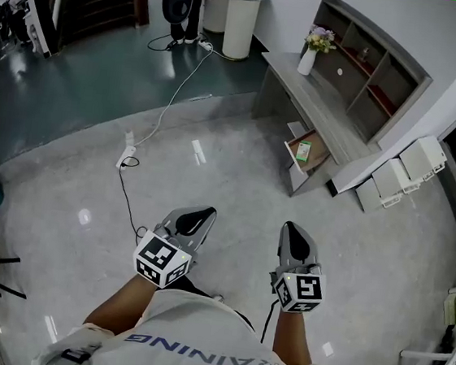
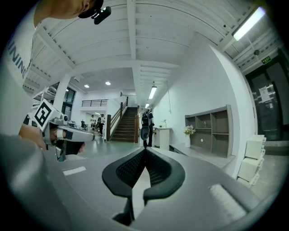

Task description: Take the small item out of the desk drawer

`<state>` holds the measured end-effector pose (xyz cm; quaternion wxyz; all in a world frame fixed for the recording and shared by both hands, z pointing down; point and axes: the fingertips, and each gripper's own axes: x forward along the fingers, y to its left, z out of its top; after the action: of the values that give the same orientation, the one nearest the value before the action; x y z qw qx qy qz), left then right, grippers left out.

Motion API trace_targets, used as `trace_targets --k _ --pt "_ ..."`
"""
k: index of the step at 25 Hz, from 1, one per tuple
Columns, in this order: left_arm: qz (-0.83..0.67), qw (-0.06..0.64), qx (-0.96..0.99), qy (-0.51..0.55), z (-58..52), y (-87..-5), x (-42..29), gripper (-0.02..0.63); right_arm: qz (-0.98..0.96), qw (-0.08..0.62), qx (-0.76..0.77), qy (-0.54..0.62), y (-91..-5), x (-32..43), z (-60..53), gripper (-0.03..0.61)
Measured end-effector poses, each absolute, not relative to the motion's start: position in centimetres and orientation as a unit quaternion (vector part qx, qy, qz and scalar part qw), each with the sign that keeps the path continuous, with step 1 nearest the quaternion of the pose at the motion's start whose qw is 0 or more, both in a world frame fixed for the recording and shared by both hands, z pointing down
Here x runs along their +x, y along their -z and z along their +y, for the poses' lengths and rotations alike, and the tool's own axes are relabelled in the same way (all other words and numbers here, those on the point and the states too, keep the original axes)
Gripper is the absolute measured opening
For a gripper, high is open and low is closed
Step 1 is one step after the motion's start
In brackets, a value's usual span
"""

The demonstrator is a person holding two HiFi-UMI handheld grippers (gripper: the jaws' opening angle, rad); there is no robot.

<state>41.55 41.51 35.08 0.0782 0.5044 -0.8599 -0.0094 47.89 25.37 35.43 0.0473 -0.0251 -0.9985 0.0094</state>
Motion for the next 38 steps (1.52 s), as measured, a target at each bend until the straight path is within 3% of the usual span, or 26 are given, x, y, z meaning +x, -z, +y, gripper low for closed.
trace_targets --k 8,26,38 --pt "-0.856 0.082 0.509 0.018 42.4 -35.8 36.6 0.002 -0.998 0.045 -0.047 0.005 -35.6 42.4 27.9 0.015" --pt "-0.834 0.079 0.545 0.028 47.2 -34.7 17.2 0.002 -0.995 0.078 0.003 0.067 -33.9 25.5 34.2 0.015" --pt "-0.85 0.086 0.518 0.031 46.1 -35.8 8.5 0.002 -0.995 0.089 -0.006 0.054 -35.4 16.2 30.6 0.015"
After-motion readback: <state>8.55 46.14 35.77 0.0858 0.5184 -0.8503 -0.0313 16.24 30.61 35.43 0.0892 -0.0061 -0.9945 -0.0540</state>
